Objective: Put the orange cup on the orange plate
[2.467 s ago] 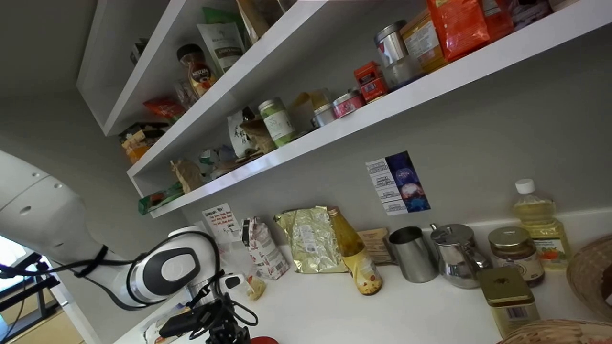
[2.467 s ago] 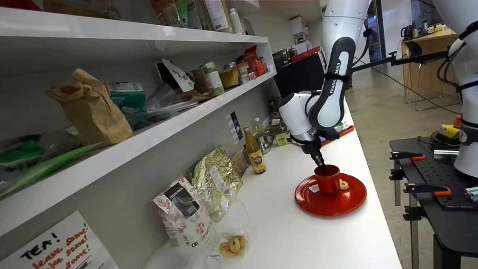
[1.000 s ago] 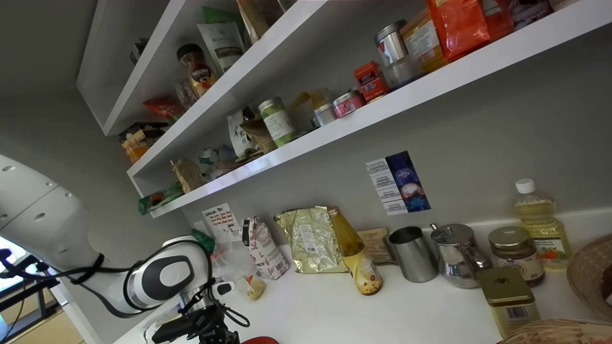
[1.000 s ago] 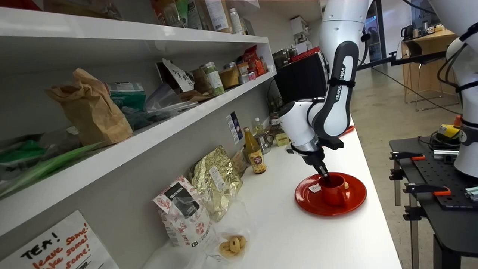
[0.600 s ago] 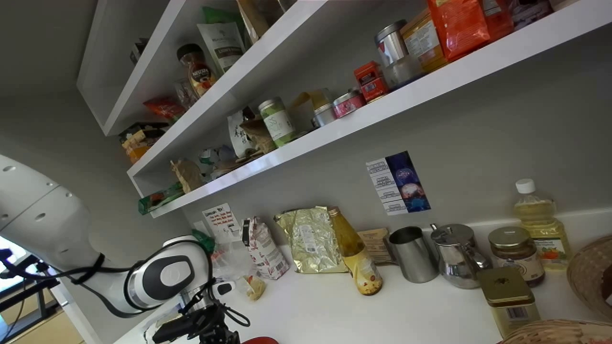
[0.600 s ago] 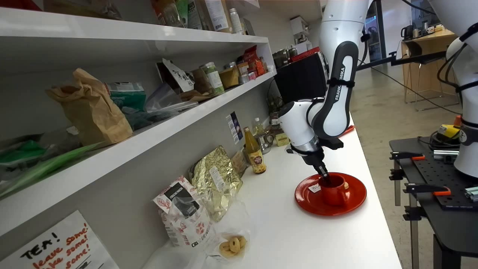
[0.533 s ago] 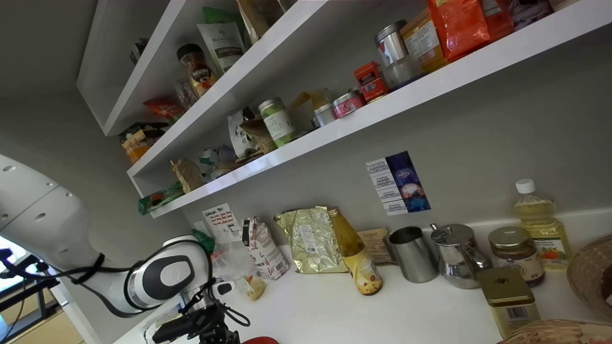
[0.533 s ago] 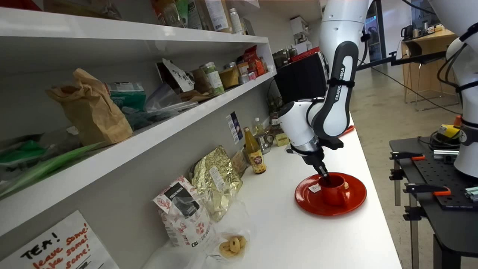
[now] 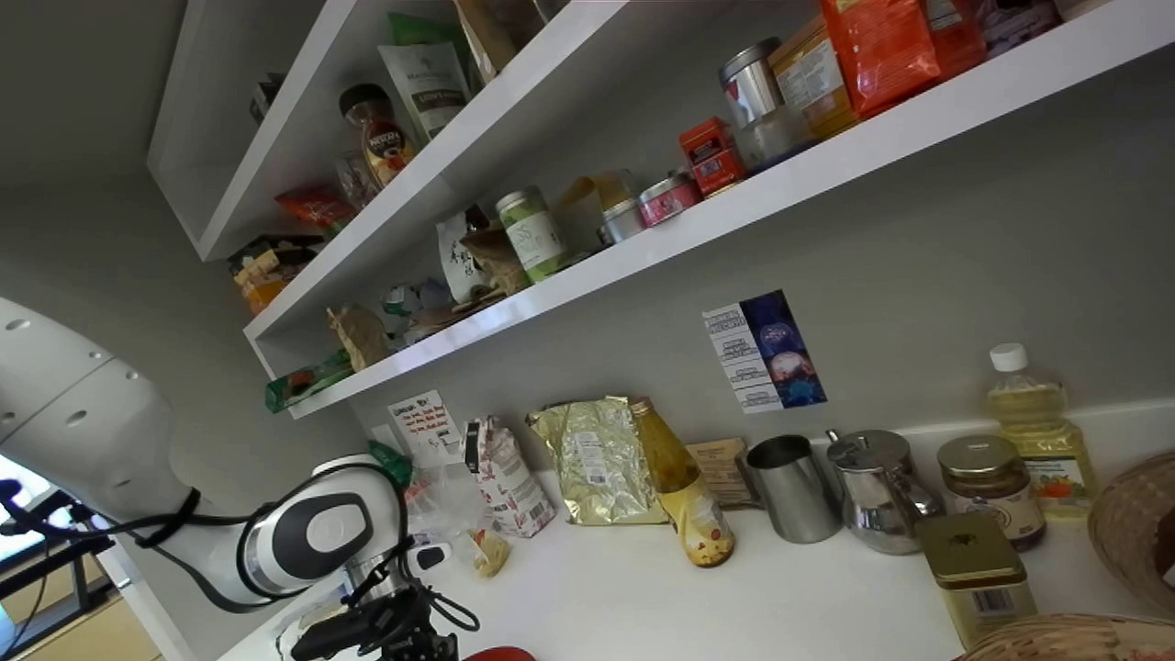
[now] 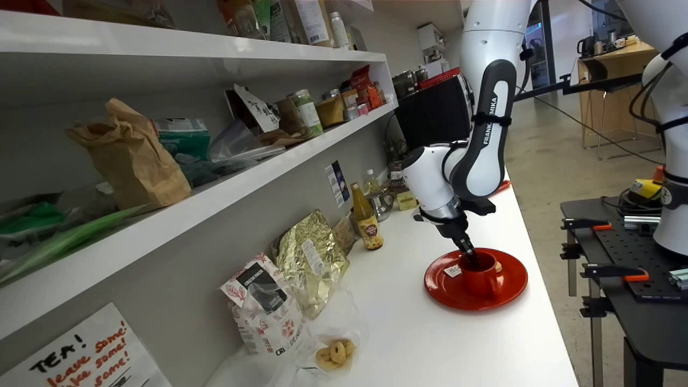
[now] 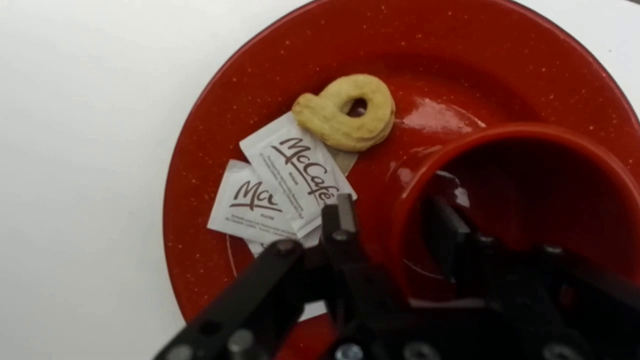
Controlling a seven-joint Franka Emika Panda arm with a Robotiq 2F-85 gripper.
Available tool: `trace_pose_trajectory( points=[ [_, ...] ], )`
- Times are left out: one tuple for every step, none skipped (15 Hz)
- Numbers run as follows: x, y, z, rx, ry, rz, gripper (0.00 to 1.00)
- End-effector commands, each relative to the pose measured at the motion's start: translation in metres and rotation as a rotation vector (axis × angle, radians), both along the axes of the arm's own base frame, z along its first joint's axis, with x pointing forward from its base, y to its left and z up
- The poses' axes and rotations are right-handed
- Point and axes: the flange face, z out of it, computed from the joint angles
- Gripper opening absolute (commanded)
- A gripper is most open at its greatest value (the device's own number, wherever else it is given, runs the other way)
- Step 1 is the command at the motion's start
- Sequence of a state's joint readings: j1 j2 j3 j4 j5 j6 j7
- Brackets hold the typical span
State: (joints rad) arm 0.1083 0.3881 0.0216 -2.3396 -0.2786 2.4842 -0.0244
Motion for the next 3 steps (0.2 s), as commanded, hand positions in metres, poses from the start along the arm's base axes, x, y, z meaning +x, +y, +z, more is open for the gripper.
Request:
trace_pose_trajectory(
  points=[
    [0.0004, 0.0001, 0.0003, 0.0, 0.001, 0.0, 0.41],
    [0.0004, 0.0001, 0.0003, 0.0, 0.001, 0.0, 0.41],
    [0.0003, 0.0001, 0.0003, 0.0, 0.001, 0.0, 0.41]
  ],
)
